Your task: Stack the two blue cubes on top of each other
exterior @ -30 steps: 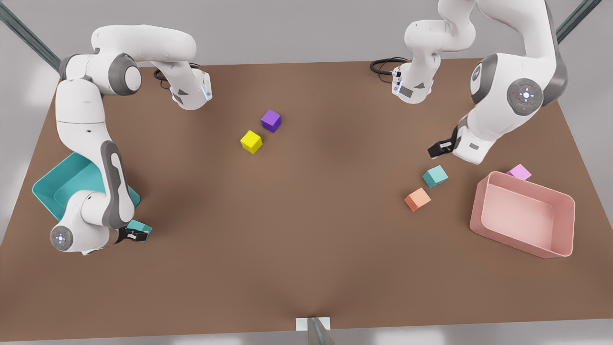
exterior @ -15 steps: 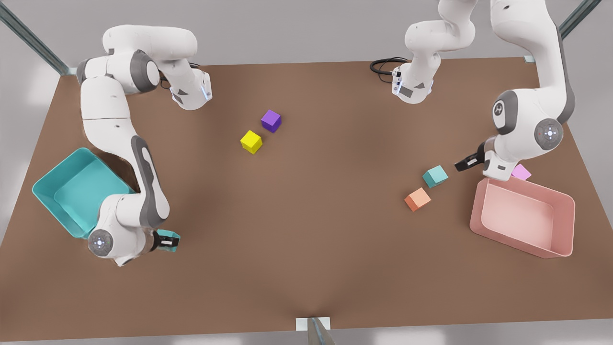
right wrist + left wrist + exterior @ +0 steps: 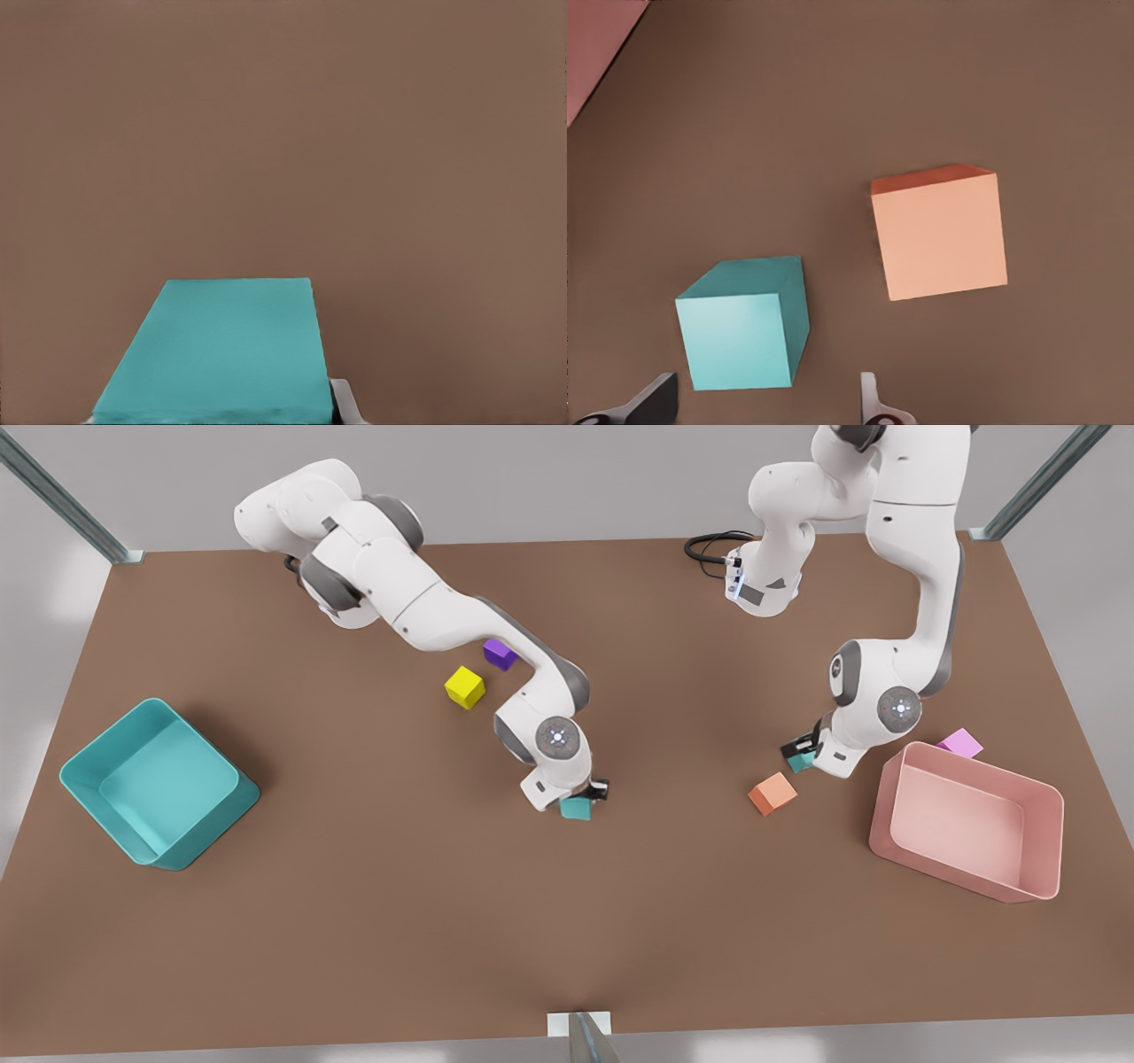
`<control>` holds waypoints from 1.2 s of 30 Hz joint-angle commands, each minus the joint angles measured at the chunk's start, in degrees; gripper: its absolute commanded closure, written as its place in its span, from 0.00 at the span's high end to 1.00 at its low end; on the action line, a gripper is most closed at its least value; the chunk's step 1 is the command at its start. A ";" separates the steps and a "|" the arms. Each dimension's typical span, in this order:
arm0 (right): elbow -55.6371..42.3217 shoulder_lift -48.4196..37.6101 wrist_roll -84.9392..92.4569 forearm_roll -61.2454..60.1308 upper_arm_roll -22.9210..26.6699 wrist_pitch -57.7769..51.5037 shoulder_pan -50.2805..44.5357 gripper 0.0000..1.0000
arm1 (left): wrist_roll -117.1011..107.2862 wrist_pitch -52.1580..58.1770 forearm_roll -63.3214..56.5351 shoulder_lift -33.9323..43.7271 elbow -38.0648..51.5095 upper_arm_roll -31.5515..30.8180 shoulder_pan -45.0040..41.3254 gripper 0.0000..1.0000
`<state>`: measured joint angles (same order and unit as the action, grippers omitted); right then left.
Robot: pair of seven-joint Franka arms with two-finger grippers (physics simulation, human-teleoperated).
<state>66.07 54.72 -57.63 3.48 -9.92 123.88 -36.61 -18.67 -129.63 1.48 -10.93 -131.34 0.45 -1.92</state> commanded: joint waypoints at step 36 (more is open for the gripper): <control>19.71 -40.65 66.07 3.20 1.74 -27.82 39.78 1.00 | -6.19 15.29 -3.77 5.39 10.48 -10.98 6.31 0.68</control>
<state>85.77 14.12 -16.76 6.77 -8.16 97.18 3.19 -17.47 -127.65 -1.83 -6.09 -122.23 -9.16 8.88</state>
